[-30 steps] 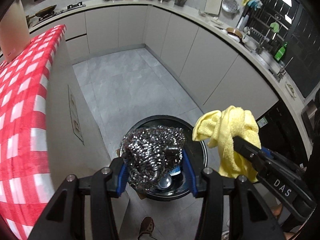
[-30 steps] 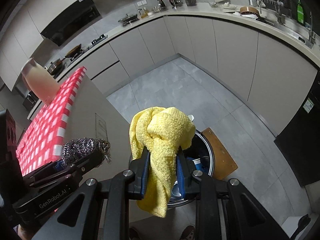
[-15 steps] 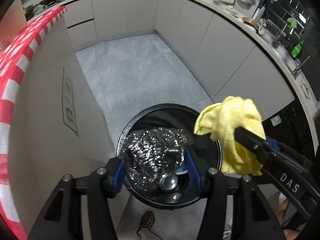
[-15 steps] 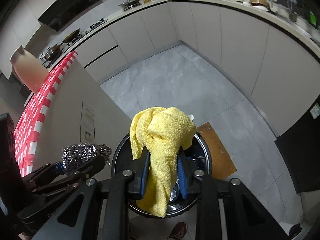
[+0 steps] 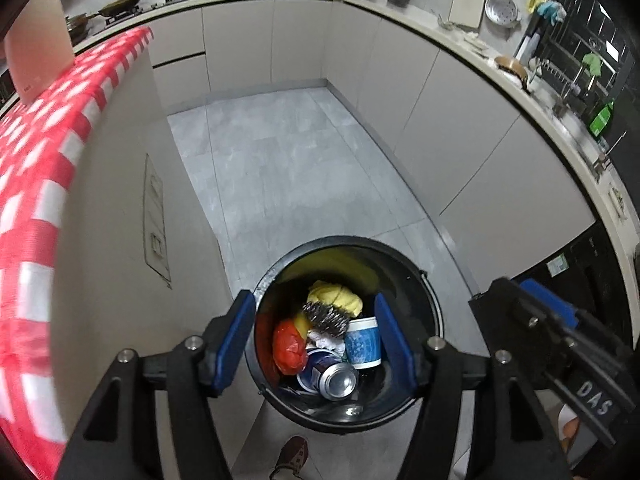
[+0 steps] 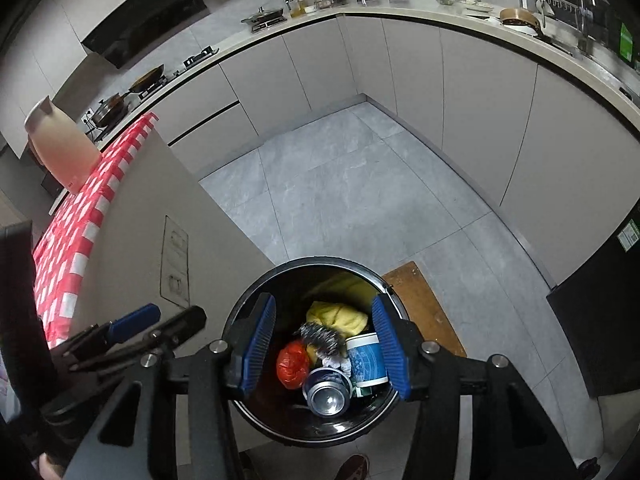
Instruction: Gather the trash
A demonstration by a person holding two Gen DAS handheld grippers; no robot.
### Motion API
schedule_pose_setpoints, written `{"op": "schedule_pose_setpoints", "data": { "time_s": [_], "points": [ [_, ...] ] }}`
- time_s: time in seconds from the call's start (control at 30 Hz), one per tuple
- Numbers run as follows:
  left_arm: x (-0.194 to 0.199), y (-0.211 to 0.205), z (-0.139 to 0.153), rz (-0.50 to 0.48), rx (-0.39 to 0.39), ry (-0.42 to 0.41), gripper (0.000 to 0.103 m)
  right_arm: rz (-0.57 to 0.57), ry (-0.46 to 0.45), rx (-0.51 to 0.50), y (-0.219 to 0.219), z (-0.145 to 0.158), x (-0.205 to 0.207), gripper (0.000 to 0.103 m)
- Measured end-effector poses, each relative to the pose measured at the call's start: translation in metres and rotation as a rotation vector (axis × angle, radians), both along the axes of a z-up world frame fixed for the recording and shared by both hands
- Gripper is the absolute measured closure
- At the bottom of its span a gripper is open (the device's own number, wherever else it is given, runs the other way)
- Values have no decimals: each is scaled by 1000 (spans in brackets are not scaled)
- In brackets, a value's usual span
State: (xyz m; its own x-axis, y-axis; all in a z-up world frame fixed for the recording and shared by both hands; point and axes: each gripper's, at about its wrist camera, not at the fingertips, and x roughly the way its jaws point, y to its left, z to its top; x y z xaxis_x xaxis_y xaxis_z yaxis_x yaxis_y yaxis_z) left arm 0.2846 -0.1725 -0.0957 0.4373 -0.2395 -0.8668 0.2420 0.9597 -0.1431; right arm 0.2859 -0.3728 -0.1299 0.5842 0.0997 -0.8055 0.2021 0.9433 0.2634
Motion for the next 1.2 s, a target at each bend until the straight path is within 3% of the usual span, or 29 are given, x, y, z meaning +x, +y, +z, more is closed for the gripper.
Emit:
{"op": "schedule_pose_setpoints", "data": {
  "time_s": [0.33,0.73,0.9,1.2],
  "points": [
    [-23,34,51,41,-26,-84,36,105,6,11,32,24,-15,49],
    [-66,106,96,108,-24,-160,34,244,-14,2,113,61,-42,45],
    [-99,139,107,112,-8,-199,34,257,-54,-26,152,82,-76,42],
    [-157,186,108,145,-10,-200,30,168,-154,-151,202,121,-158,31]
  ]
}}
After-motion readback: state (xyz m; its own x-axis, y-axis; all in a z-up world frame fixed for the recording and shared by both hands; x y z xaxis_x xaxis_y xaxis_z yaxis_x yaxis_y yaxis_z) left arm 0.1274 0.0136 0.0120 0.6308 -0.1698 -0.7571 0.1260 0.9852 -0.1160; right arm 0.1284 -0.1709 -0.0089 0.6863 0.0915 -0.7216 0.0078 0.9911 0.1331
